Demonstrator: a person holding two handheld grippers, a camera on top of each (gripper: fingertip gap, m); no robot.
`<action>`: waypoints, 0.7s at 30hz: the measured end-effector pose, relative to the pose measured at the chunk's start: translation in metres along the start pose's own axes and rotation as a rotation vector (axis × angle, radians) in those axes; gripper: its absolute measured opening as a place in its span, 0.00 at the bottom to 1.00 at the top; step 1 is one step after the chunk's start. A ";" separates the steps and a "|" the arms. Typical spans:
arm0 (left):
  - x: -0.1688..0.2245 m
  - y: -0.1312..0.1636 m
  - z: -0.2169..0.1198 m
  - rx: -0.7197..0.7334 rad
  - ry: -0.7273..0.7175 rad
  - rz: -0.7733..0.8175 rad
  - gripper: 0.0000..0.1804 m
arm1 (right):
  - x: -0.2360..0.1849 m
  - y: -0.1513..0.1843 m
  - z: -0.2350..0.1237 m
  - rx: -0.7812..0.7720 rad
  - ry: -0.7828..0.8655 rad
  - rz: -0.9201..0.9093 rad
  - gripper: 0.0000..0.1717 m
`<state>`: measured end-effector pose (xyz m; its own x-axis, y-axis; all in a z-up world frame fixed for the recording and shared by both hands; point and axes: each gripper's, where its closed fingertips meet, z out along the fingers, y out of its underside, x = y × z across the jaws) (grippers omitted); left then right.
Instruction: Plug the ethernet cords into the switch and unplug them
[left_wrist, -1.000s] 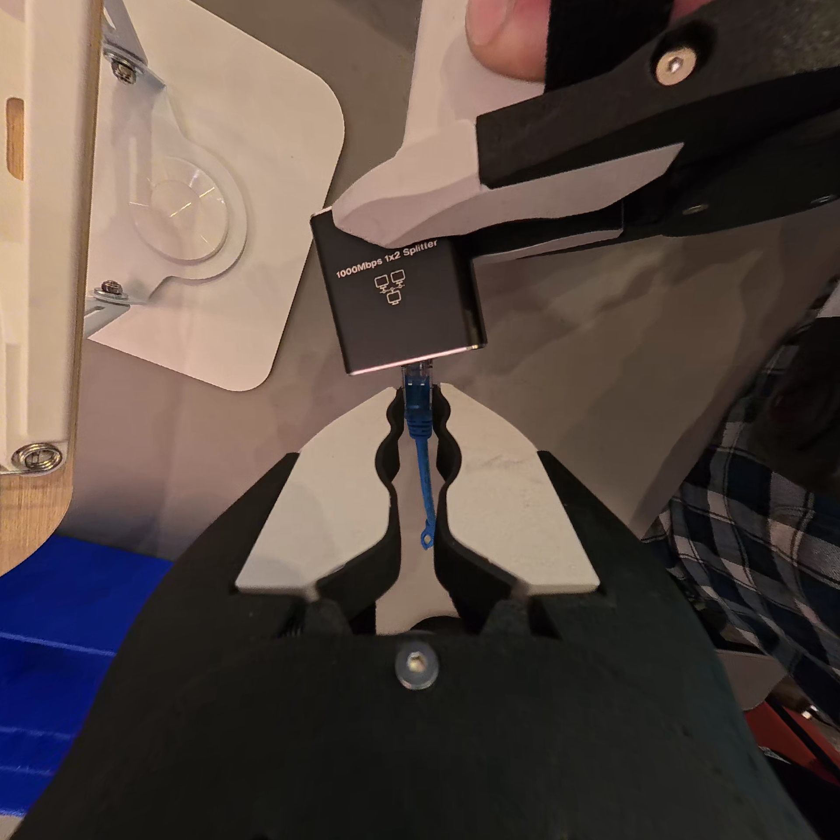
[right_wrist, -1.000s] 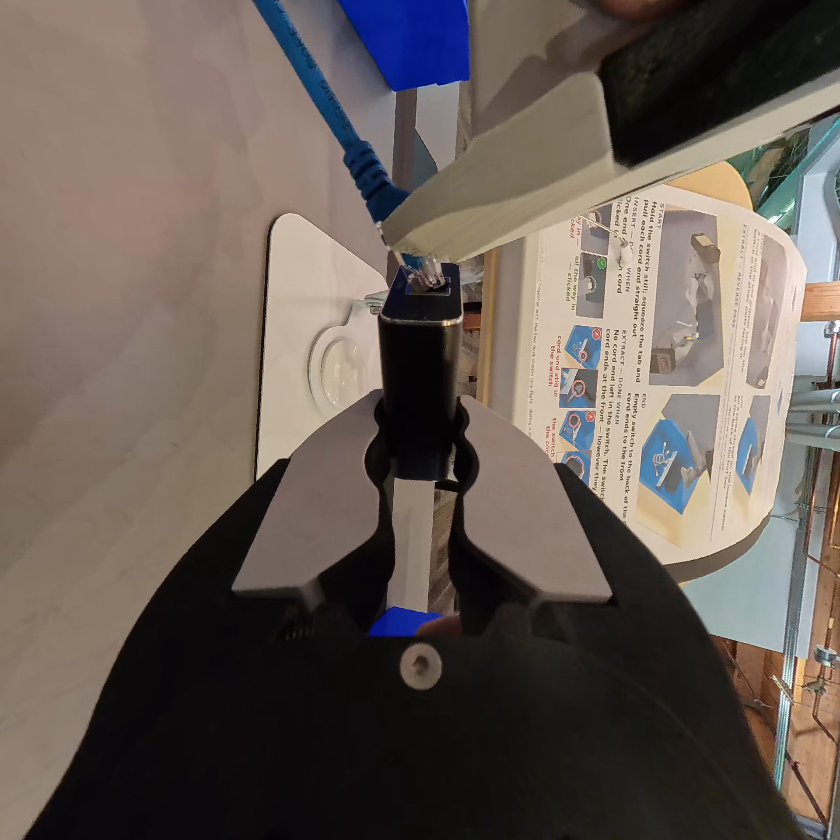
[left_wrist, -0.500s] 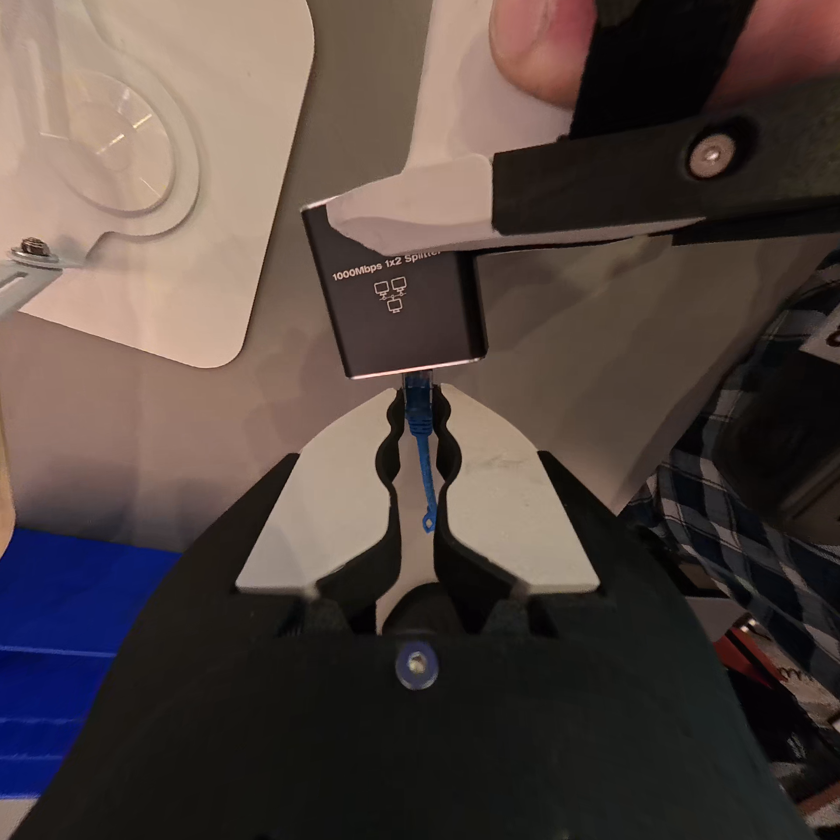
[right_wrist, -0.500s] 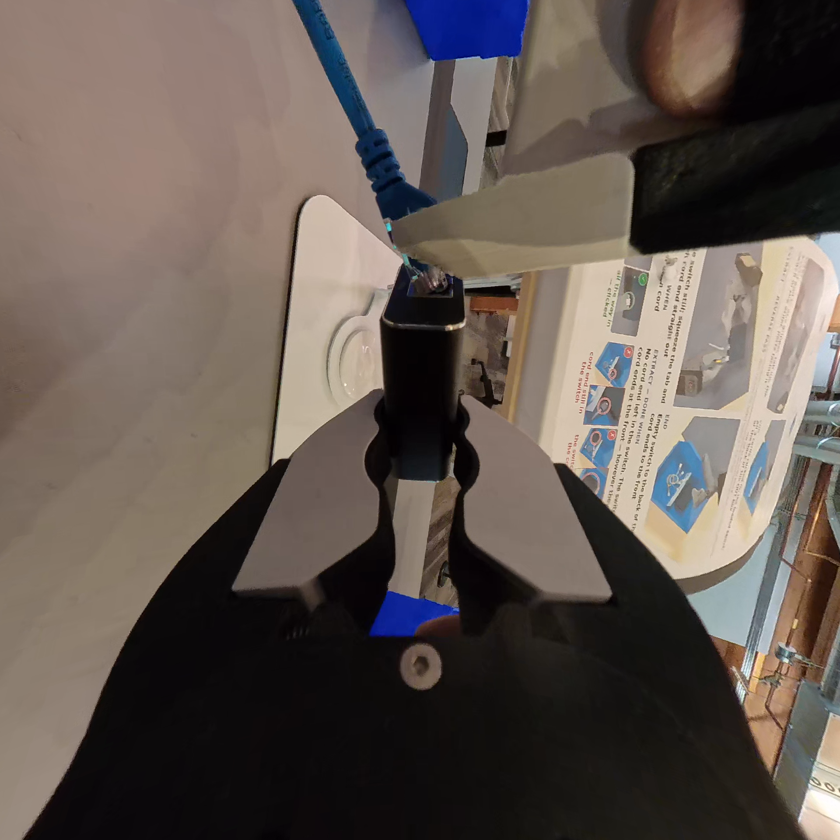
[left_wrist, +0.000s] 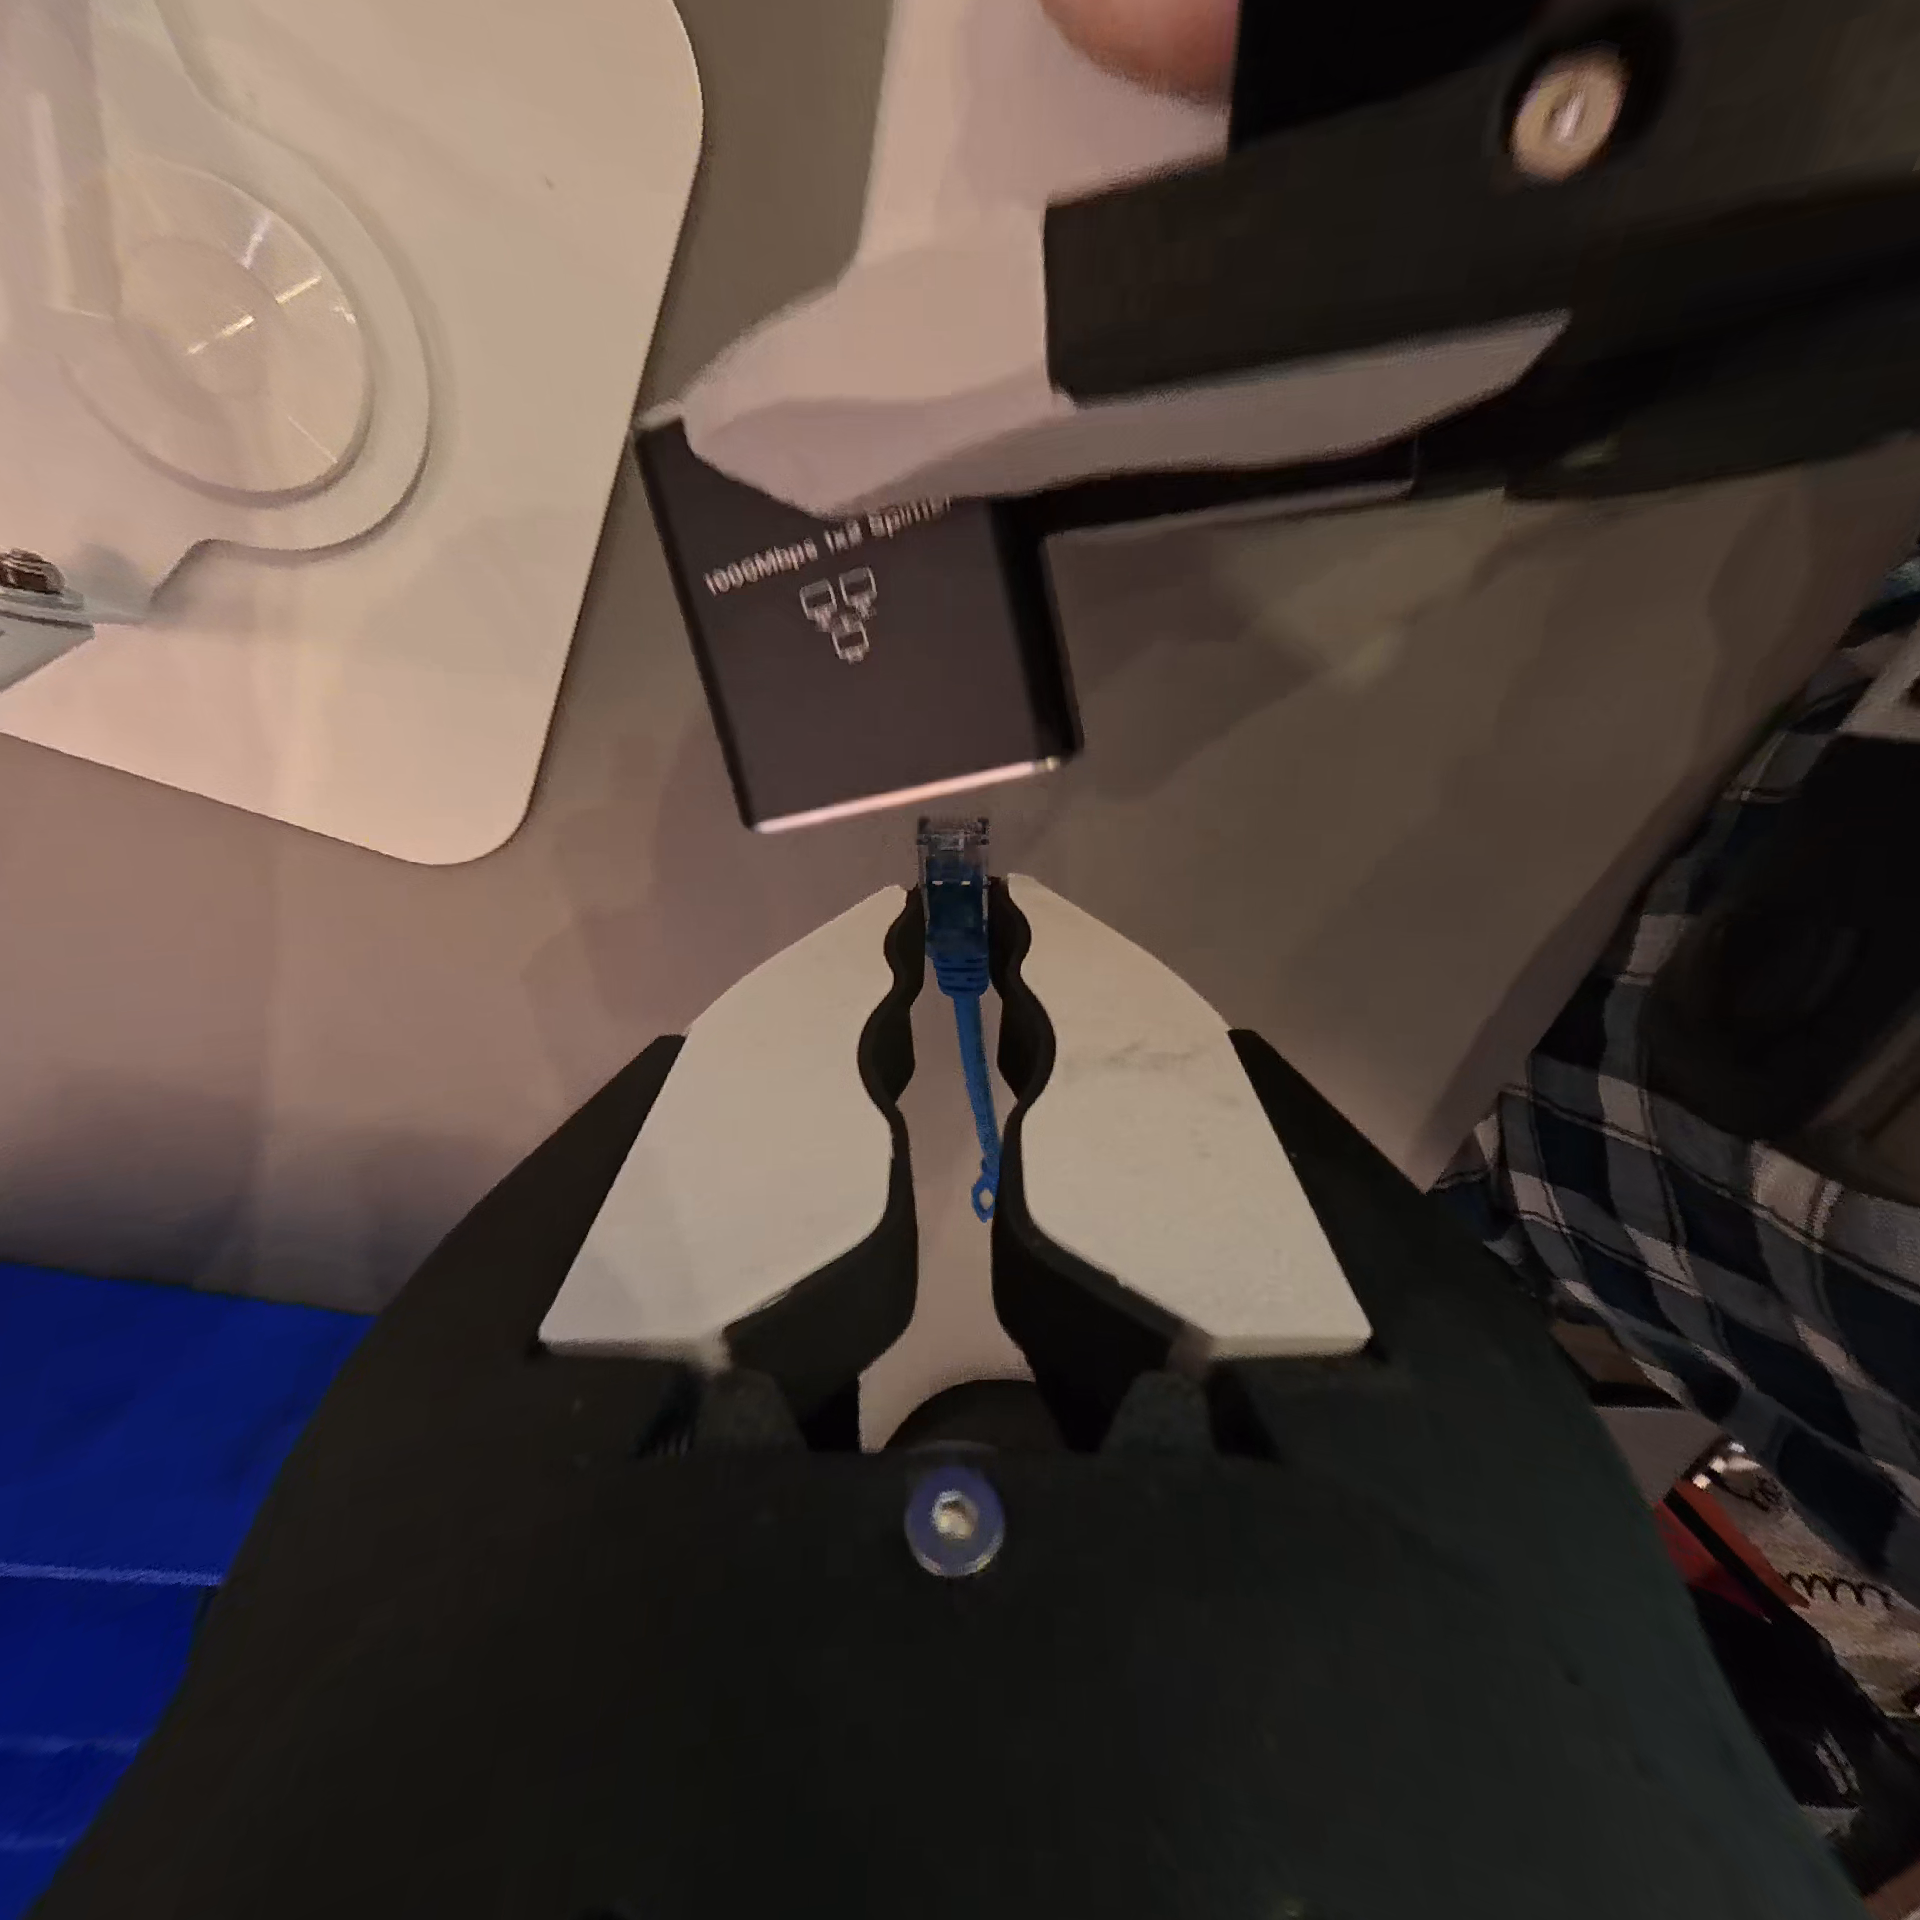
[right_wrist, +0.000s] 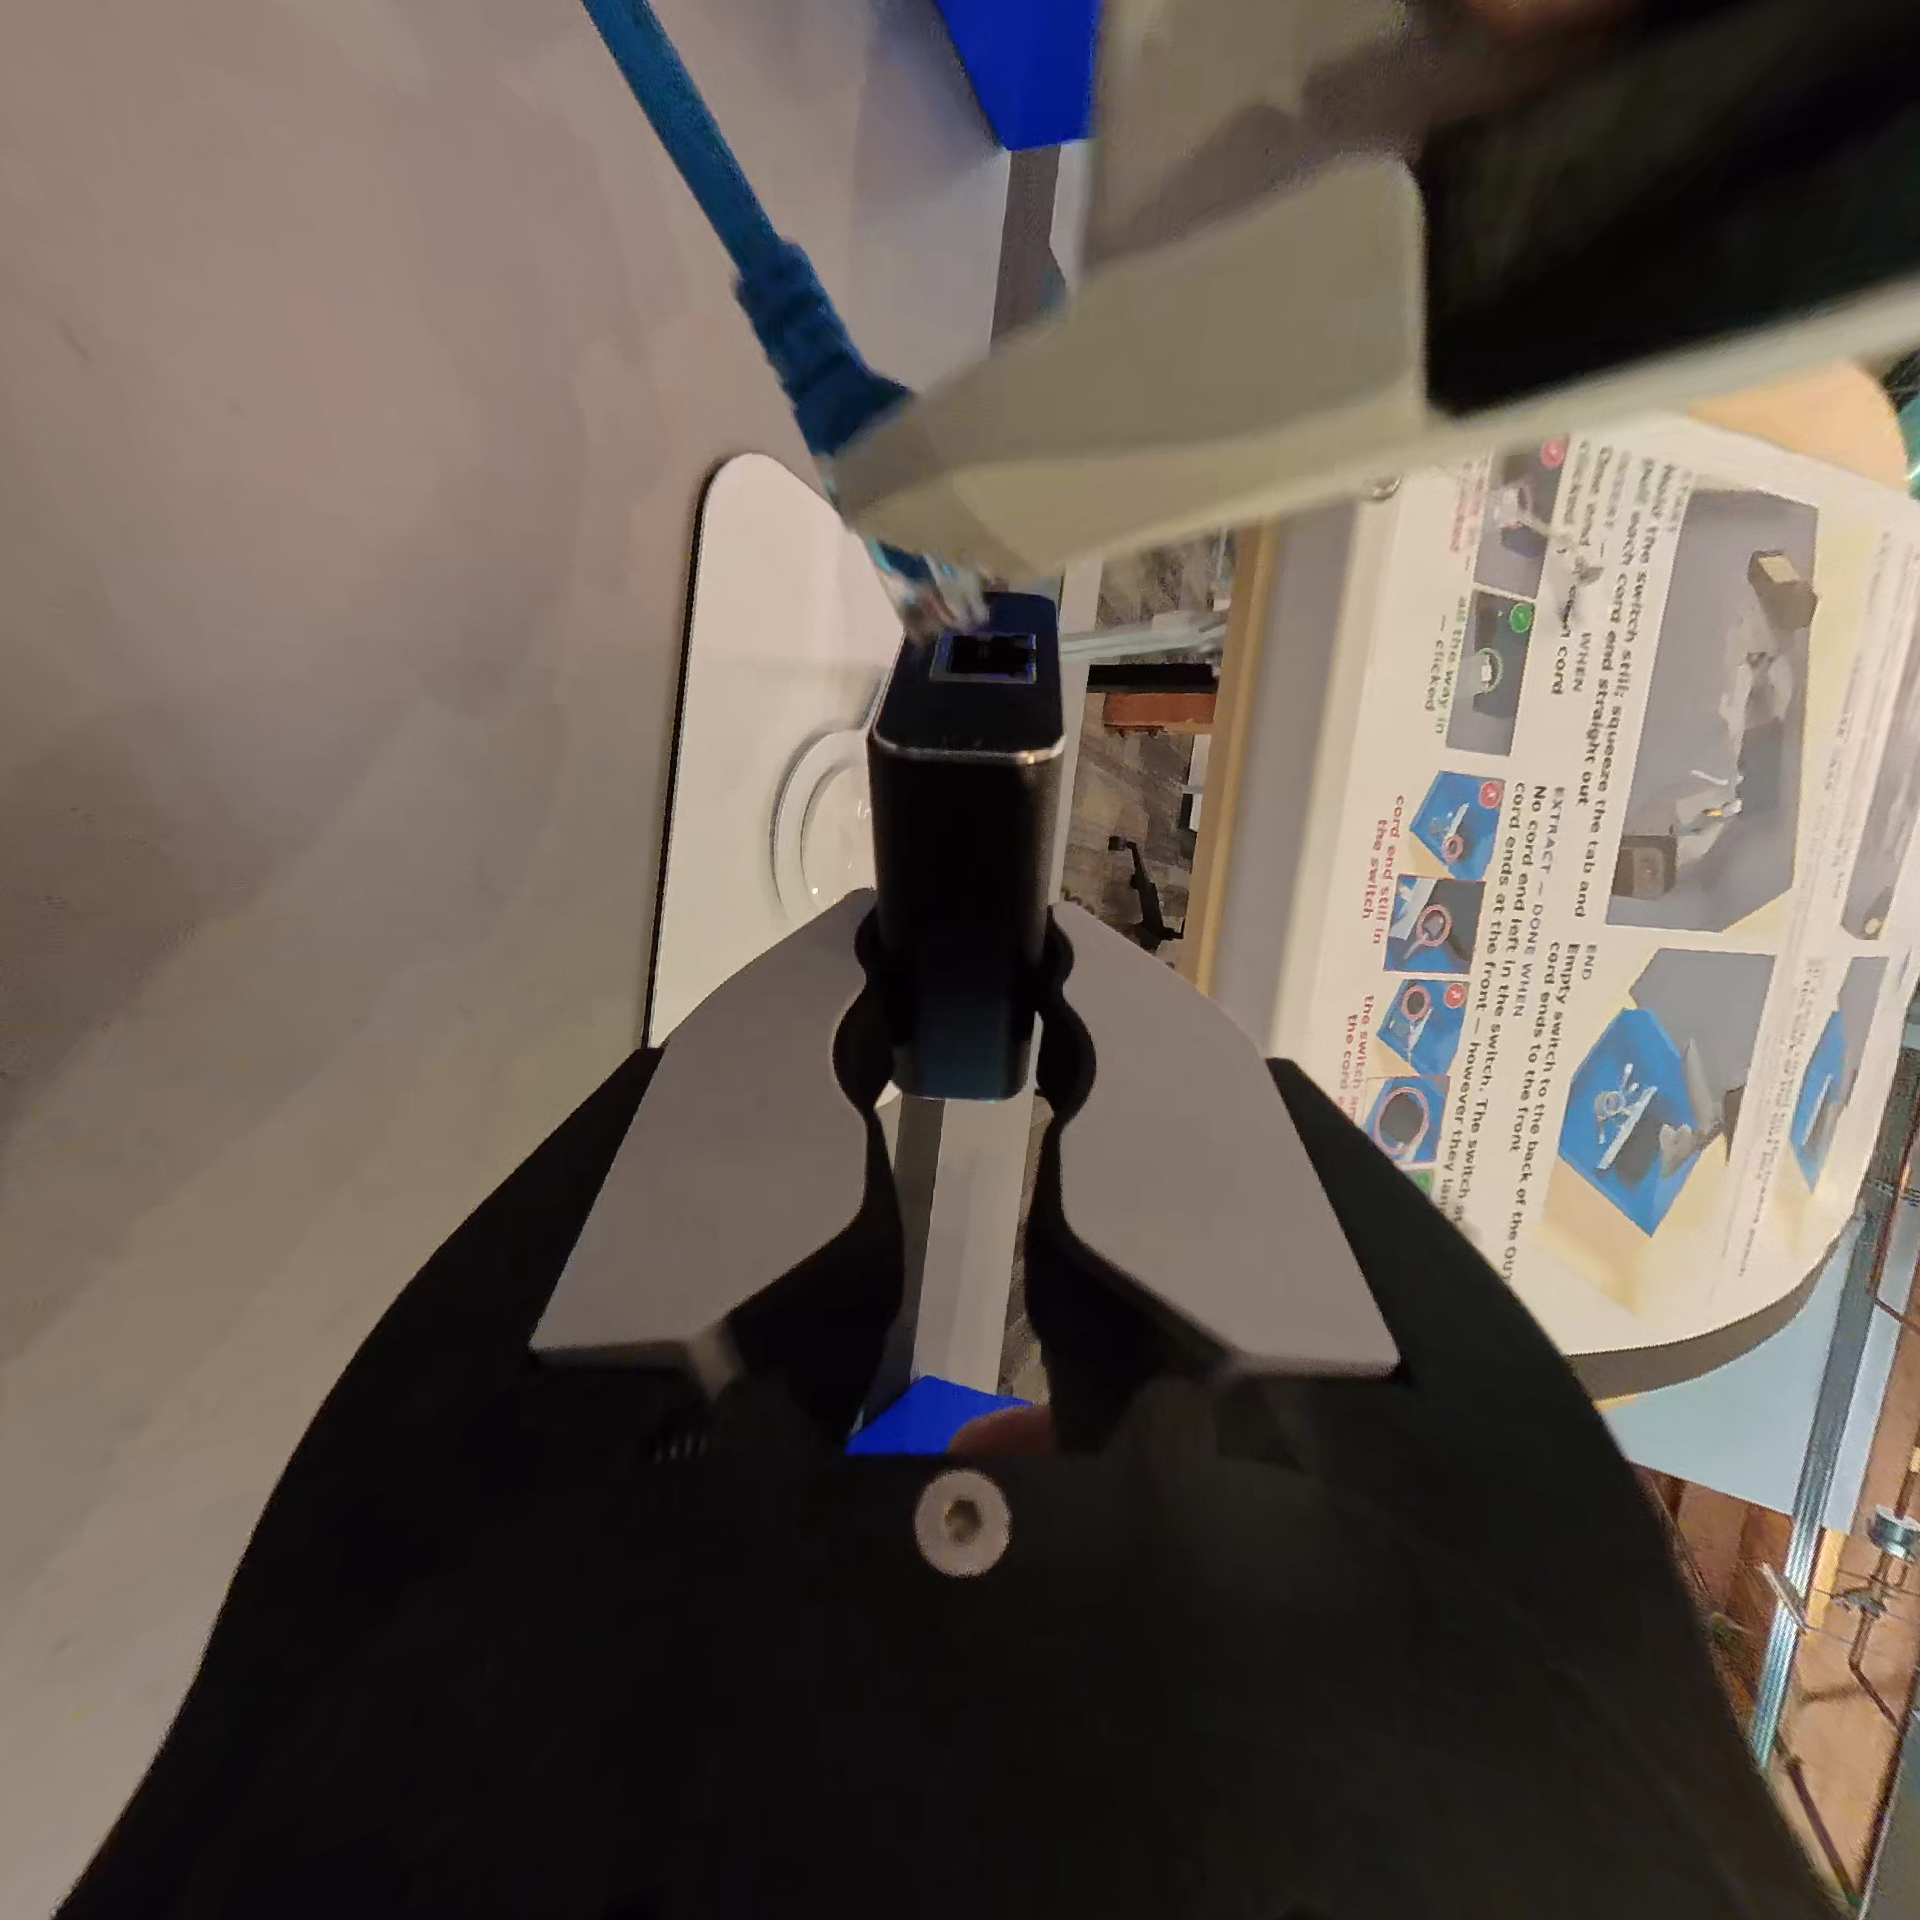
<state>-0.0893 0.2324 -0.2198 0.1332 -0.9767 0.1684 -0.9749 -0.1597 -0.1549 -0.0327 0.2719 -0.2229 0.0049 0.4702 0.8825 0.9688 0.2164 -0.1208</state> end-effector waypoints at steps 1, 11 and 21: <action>0.001 0.003 0.005 -0.006 0.007 0.001 0.06 | 0.000 0.003 0.001 -0.004 -0.002 0.003 0.15; 0.005 0.046 0.092 -0.082 -0.061 0.051 0.06 | 0.006 0.012 -0.001 0.025 -0.002 0.029 0.15; 0.005 0.056 0.116 0.082 -0.074 0.062 0.15 | -0.008 0.011 0.010 0.042 -0.032 0.016 0.15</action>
<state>-0.1226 0.2023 -0.3402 0.0892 -0.9925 0.0838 -0.9643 -0.1072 -0.2421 -0.0241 0.2791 -0.2355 0.0121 0.5008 0.8655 0.9574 0.2438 -0.1545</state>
